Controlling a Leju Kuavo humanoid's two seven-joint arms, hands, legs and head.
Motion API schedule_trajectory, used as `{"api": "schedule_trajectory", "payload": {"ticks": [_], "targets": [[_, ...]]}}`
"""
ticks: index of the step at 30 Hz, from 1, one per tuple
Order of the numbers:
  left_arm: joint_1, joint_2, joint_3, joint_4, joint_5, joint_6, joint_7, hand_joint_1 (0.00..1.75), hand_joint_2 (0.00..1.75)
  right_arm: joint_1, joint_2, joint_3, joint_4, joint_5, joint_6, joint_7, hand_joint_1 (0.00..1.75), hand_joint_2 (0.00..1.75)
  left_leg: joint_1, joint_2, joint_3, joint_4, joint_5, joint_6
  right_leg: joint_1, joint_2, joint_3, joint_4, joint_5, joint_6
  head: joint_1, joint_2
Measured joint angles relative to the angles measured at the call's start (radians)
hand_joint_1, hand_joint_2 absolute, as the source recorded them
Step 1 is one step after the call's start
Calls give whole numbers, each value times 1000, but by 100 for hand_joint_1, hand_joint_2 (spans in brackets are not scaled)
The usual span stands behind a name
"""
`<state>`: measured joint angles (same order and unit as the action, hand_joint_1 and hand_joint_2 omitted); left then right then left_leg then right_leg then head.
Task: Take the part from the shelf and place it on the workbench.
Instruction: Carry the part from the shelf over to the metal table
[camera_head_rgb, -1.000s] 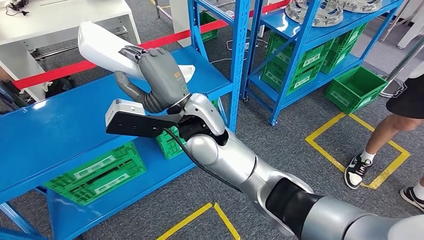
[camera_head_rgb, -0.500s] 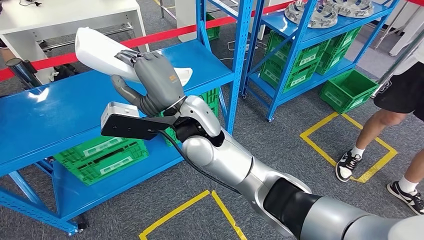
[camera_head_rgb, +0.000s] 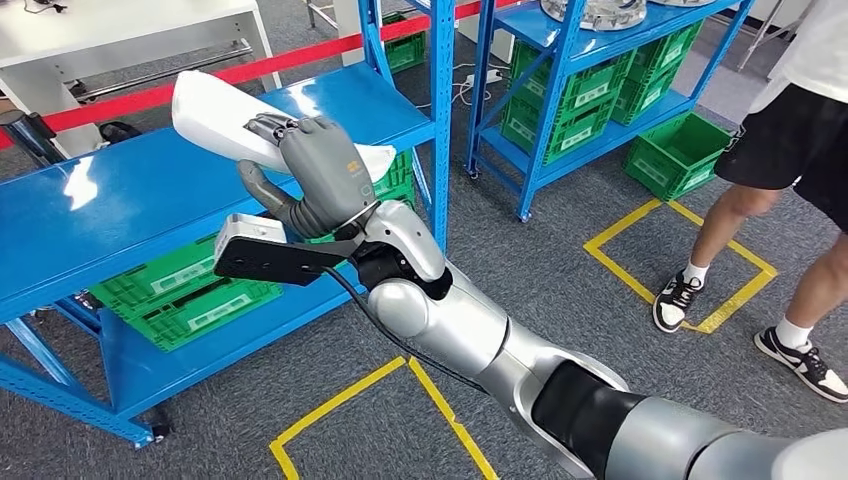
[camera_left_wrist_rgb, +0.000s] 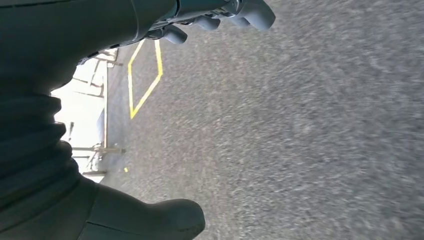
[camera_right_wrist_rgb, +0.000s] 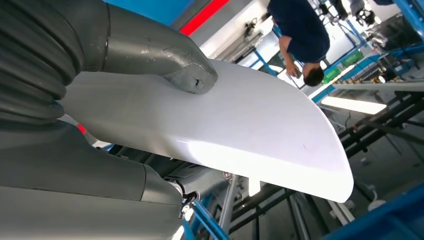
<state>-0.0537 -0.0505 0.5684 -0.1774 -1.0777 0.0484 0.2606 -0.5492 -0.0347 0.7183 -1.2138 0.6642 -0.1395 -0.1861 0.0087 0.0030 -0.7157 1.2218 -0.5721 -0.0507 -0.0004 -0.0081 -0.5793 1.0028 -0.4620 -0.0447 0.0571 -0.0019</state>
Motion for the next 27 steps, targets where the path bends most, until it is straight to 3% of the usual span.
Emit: {"api": "schedule_trajectory", "payload": {"ticks": [1, 3, 4, 5, 7, 8, 10, 11, 13, 15, 16, 17, 18, 20, 22, 23, 25, 26, 27], "targets": [[0, 0, 1, 0, 1, 0, 0, 0, 175, 3, 0, 0, 2, 1, -1, 0, 175, 175, 1, 0, -2, 49, -11, -4, -1, 0, -18, 1, 13, 2, 0, 0], [0, 0, 3, 0, 2, -1, 1, 0, 175, 9, 0, 0, 8, 3, -1, -1, 175, 175, 4, 0, 34, 64, 32, -8, -3, -1, -55, 5, 39, 7, 0, 0], [-1, 0, 4, 0, 2, -1, 1, 0, 175, 10, 0, 0, 10, 4, -1, -1, 175, 175, 5, 0, 75, 25, 59, -8, -4, -1, -72, 8, 51, 11, 0, 0], [-2, 1, 5, -1, 2, -1, 1, 0, 175, 10, 0, 0, 11, 6, -2, -2, 175, 175, 4, 0, 132, -42, 64, -6, -4, 0, -87, 12, 62, 16, 0, 0], [-6, 1, 5, -2, 0, -2, 1, 0, 175, 10, 1, 0, 13, 8, -3, -3, 175, 175, 0, -2, 227, -178, 34, 6, -4, -2, -103, 16, 82, 27, 1, 0], [-7, 2, 5, -3, -2, -4, 0, 0, 175, 10, 1, 0, 14, 9, -4, -3, 175, 175, -4, -3, 248, -217, 19, 14, -4, -3, -106, 15, 93, 33, 1, 0], [-8, 2, 6, -2, -5, -9, 1, 0, 175, 11, 0, 0, 17, 10, -4, -3, 175, 175, -5, -2, 237, -229, 28, 33, -6, -4, -109, 10, 110, 47, 1, 0], [-8, 2, 6, -2, -6, -12, 2, 0, 175, 13, -1, 0, 19, 11, -4, -3, 175, 175, -4, 0, 229, -229, 39, 42, -7, -2, -116, 18, 96, 53, 1, 0], [-8, 1, 6, -1, -7, -16, 6, 0, 175, 15, -3, 0, 22, 12, -3, -3, 175, 175, -1, 6, 205, -229, 65, 56, -10, 2, -145, 93, 8, 63, 1, 0], [-10, 1, 6, -1, -8, -17, 9, 0, 175, 16, -3, 0, 25, 14, -2, -3, 175, 175, -1, 8, 173, -226, 92, 61, -10, 4, -178, 227, -90, 70, 1, 0], [-11, 1, 6, -1, -9, -17, 9, 0, 175, 18, -3, 0, 26, 14, -2, -3, 175, 175, -1, 8, 154, -223, 105, 60, -11, 5, -184, 282, -107, 72, 1, 0], [-12, 1, 6, -1, -9, -17, 10, 0, 175, 20, -3, 0, 27, 14, -1, -3, 175, 175, -1, 8, 135, -219, 116, 59, -11, 5, -176, 311, -99, 73, 2, 0], [-12, 1, 6, -1, -9, -17, 10, 0, 175, 21, -3, 0, 28, 14, -1, -3, 175, 175, -1, 8, 116, -214, 127, 57, -12, 5, -152, 307, -76, 73, 2, 0], [-13, 0, 6, -1, -9, -17, 10, 0, 175, 21, -2, 0, 28, 14, -1, -3, 175, 175, -1, 8, 82, -202, 146, 50, -13, 5, -53, 203, -44, 68, 2, 0], [-14, 0, 6, -1, -9, -17, 11, 0, 175, 20, -1, 0, 28, 14, -2, -3, 175, 175, -3, 7, 62, -192, 162, 38, -9, 7, 41, 72, -70, 57, 2, 0], [-15, 0, 6, -1, -9, -17, 11, 0, 175, 20, 0, 0, 28, 14, -2, -3, 175, 175, -3, 6, 57, -192, 171, 32, -7, 8, 61, 37, -84, 51, 1, 0], [-14, 0, 6, -1, -9, -17, 11, 0, 175, 21, 0, 0, 28, 15, -2, -3, 175, 175, -2, 5, 53, -197, 188, 18, -5, 7, 55, 23, -74, 35, 2, 0], [-13, 0, 6, -1, -9, -17, 11, 0, 175, 21, 1, 0, 28, 15, -1, -3, 175, 175, 0, 5, 47, -194, 180, 12, -6, 6, 47, 21, -63, 26, 2, 0], [-13, 0, 6, 0, -9, -17, 11, 0, 175, 21, 1, 0, 28, 15, -1, -3, 175, 175, 1, 4, 38, -176, 155, 7, -7, 4, 37, 19, -51, 18, 1, 0]]}}
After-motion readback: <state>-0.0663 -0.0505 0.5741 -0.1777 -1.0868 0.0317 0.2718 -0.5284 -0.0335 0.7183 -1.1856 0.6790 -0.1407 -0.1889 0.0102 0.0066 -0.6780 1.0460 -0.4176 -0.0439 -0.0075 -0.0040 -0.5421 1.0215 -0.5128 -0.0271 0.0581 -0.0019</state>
